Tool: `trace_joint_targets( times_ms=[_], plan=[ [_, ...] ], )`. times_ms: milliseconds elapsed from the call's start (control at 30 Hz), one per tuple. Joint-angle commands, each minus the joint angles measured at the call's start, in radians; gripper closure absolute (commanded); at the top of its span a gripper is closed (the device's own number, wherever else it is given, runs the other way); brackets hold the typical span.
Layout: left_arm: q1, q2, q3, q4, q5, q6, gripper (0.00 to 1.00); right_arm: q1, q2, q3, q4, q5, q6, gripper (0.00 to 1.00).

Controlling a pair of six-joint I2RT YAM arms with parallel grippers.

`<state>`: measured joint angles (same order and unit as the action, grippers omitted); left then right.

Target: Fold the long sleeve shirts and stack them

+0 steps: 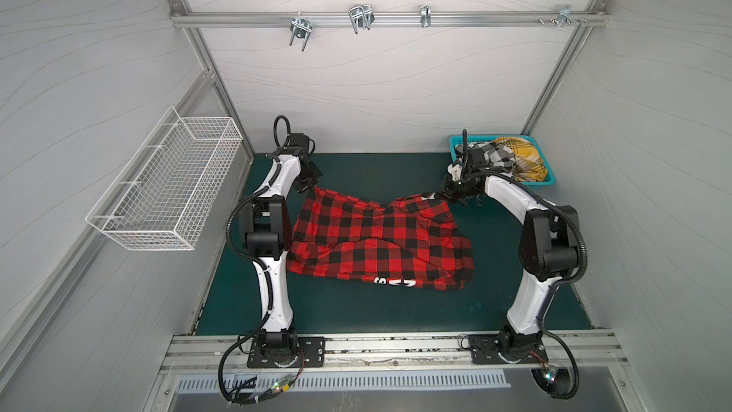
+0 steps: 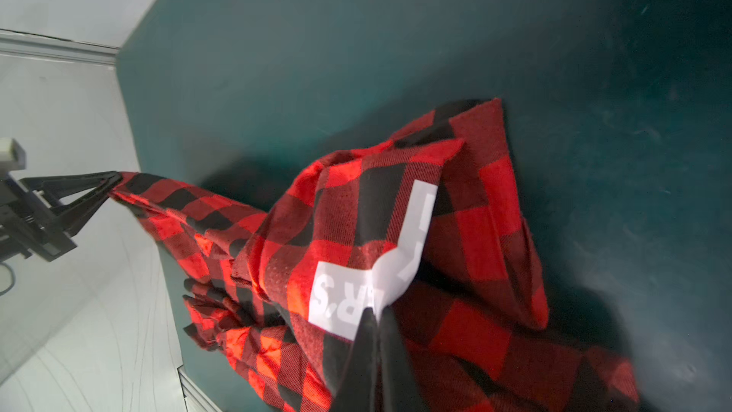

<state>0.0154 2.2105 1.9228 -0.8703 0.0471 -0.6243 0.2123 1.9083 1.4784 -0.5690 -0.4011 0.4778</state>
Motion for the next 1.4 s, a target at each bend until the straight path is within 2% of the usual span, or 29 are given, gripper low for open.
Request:
trace_joint_targets(
  times_ms=[0, 167, 367, 500, 633, 733, 933, 1367],
  plan=[
    [0.022, 0.047, 0.021, -0.055, 0.043, 0.023, 1.00, -0.010, 0.024, 0.029, -0.048, -0.012, -0.015, 1.00],
    [0.057, -0.008, -0.105, 0.003, 0.061, -0.003, 1.00, -0.011, -0.029, 0.003, -0.048, -0.026, -0.009, 1.00],
    [0.089, -0.211, -0.336, 0.156, 0.139, -0.068, 1.00, 0.013, -0.200, -0.124, -0.023, -0.035, 0.003, 1.00],
    [0.107, -0.327, -0.501, 0.251, 0.232, -0.112, 1.00, 0.040, -0.275, -0.233, -0.008, 0.010, 0.003, 1.00],
    [0.116, -0.415, -0.631, 0.285, 0.186, -0.089, 1.00, 0.051, -0.307, -0.339, 0.031, 0.031, 0.005, 1.00],
    [0.125, -0.387, -0.671, 0.265, 0.148, -0.055, 1.00, 0.060, -0.273, -0.401, 0.073, 0.040, 0.002, 1.00],
    [0.164, -0.339, -0.762, 0.289, 0.118, -0.084, 1.00, 0.065, -0.201, -0.444, 0.128, 0.049, 0.015, 1.00],
    [0.164, -0.462, -0.679, 0.233, 0.231, -0.106, 1.00, 0.047, -0.204, -0.326, 0.031, 0.087, -0.010, 1.00]
  ],
)
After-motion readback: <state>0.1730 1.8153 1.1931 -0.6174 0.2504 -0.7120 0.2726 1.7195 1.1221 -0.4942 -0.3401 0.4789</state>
